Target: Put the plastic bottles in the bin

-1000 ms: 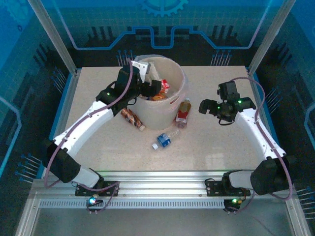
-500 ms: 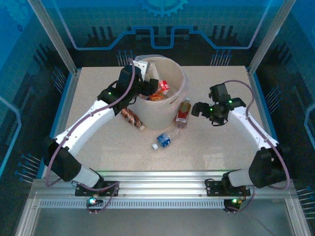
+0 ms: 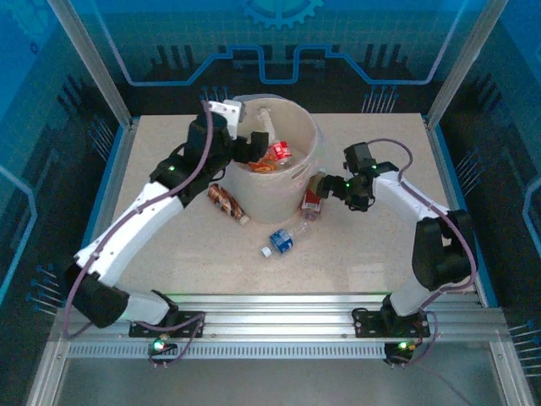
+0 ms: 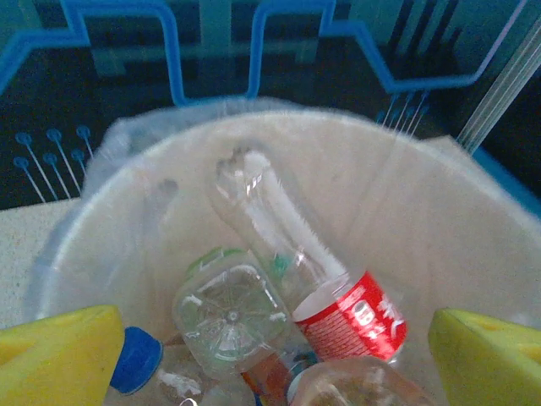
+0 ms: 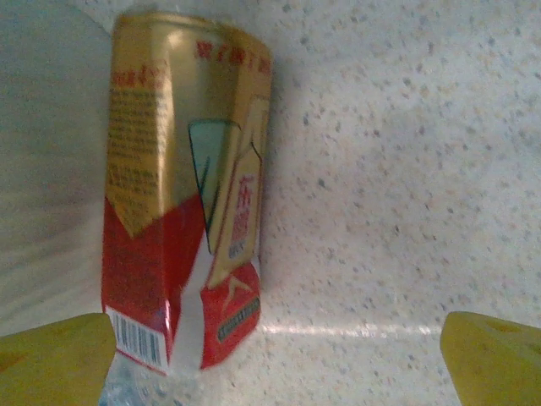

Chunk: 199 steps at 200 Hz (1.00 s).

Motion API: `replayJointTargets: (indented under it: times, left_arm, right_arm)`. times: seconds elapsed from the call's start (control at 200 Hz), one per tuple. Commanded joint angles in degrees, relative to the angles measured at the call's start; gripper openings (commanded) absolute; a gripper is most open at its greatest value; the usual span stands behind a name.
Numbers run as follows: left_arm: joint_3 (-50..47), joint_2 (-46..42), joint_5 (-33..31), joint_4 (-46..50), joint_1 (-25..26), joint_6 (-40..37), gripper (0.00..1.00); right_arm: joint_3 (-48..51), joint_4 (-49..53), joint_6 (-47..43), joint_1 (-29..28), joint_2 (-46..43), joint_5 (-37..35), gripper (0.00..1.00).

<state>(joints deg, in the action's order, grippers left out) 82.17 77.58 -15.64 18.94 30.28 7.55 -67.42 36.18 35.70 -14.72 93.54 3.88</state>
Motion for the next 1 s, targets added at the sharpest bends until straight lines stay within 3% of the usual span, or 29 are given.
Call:
replayJointTargets:
  times: [0.0, 0.495, 0.83, 0.991]
  left_arm:
    - [-1.67, -4.68, -0.11, -4.89, 0.42, 1.94, 0.97]
    - [-12.23, -15.64, -9.86, -8.21, 0.48, 6.86, 0.99]
    - [-14.3, -16.67, -11.34, -8.05, 0.46, 7.74, 0.99]
    - [-14.67, -16.46, -11.61, -7.95, 0.48, 8.01, 0.99]
  right_arm:
    - [-3.6, -1.54, 0.97, -0.85, 2.48, 1.57, 1.0]
    - [-9.37, -1.91, 1.21, -1.86, 10.78, 1.84, 1.0]
    - [-12.04, -1.56, 0.64, -2.33, 16.27, 2.04, 1.0]
    - [-11.85, -1.13, 0.05, -2.32, 17.92, 0.64, 0.94]
